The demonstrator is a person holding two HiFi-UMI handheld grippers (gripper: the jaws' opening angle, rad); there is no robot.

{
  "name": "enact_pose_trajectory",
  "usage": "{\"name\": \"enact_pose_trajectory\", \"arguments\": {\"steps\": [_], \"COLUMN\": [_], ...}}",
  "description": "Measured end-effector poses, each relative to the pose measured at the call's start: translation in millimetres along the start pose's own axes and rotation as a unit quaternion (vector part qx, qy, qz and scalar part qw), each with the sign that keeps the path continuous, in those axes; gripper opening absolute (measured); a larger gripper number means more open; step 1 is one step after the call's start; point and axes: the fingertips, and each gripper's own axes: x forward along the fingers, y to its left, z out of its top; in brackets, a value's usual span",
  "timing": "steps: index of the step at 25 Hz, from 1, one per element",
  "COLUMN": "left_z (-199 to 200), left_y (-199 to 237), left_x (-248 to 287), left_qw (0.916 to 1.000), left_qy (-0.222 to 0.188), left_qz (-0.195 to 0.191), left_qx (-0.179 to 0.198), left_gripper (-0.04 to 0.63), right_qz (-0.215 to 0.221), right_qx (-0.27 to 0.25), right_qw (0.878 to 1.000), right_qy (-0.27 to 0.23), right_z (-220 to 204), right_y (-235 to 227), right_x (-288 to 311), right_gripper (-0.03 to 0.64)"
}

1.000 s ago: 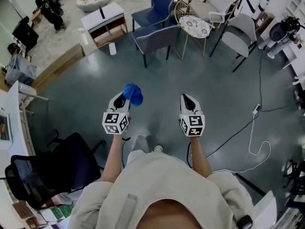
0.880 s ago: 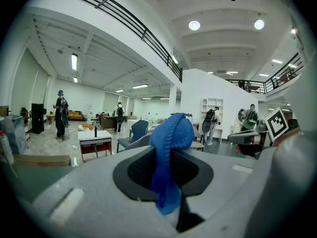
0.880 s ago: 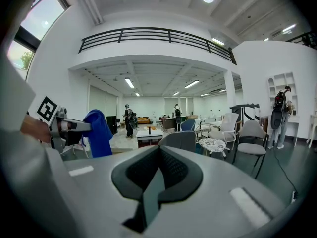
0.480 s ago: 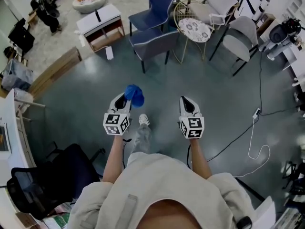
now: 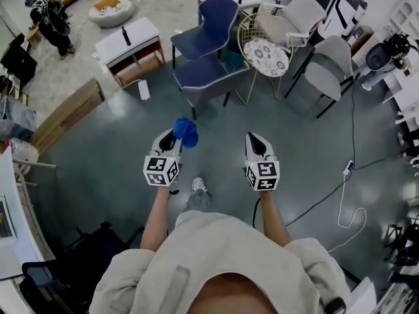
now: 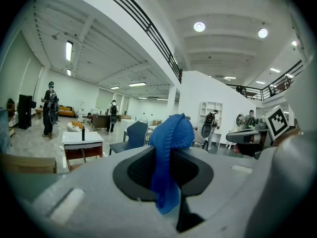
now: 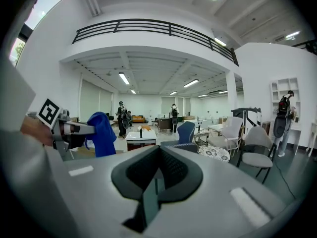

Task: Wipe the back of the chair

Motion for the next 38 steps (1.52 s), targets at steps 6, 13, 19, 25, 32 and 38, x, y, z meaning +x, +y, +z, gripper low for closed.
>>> {"name": "enact_pose_trajectory", "arguments": {"steps": [6, 13, 19, 25, 32, 38], "left_z": [32, 51, 51, 41, 40, 29], "left_y": [40, 70, 76, 61, 35, 30], "left_x": [61, 107, 138, 157, 160, 154], "left_qw": [0.9998, 0.9996, 0.9997, 0.9995, 0.9965, 0.9941], "left_qy": [-0.006, -0.011, -0.006, 0.008, 0.010, 0.015], "left_qz": [-0.019, -0.023, -0.012, 0.021, 0.076, 0.103], "left_qx": [0.006, 0.014, 0.021, 0.024, 0.035, 0.030], "left_gripper": [0.069, 0.071, 0.071, 0.071, 0.071, 0.071], "right_qz": [-0.008, -0.014, -0.004, 0.033, 0.074, 0.081], "right_qx": [-0.013, -0.018, -0.023, -0.025, -0.001, 0.007], "right_qw": [1.000, 1.000, 1.000, 0.999, 0.997, 0.996], "right_qy": [-0.012, -0.018, -0.013, -0.026, -0.032, -0.025], "right_z": [42, 64, 63, 66, 53, 33], "right_y": [-10, -22, -39, -64, -99, -115], "right_x": [73, 122, 143, 151, 154, 153], "right_gripper": [0.000, 0.000, 0.000, 0.000, 0.000, 0.000]}}
